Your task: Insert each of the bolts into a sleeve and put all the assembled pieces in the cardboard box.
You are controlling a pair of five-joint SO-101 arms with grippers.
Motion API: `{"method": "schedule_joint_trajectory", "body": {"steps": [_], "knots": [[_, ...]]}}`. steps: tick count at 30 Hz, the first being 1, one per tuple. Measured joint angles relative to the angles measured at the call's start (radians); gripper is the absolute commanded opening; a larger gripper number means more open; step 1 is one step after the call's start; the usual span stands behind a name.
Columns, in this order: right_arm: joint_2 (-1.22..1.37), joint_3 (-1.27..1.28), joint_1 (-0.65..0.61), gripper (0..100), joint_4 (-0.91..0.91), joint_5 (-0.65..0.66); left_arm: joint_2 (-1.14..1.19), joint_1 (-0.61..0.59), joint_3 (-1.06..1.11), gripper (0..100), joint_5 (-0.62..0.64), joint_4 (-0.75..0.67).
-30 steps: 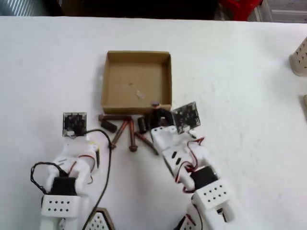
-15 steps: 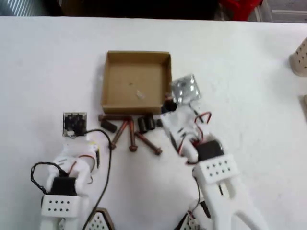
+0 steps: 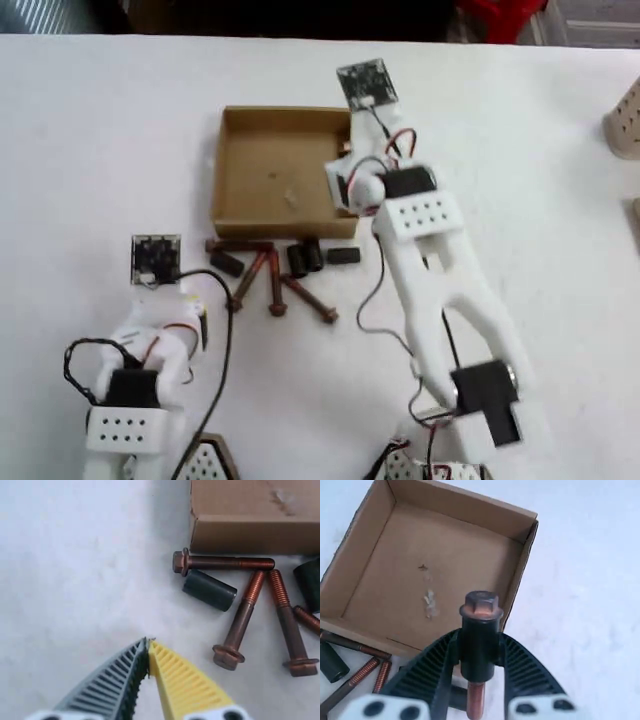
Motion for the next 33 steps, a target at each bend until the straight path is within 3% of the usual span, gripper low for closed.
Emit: {"method": "schedule_joint_trajectory", "body": {"steps": [16, 20, 23, 33], "knots": [[0.62, -0.58, 0.002, 2.2, 0.094, 0.0, 0.0, 0.0, 0.0, 2, -0.003, 0.0], [0.735, -0.697, 0.0, 10.4, 0.147, 0.0, 0.0, 0.0, 0.0, 2, -0.003, 0.0], [0.801, -0.767, -0.012, 14.3, 0.18, 0.0, 0.0, 0.0, 0.0, 2, -0.003, 0.0], [0.842, -1.037, -0.025, 8.0, 0.367, -0.002, 0.0, 0.0, 0.0, 2, -0.003, 0.0]]}}
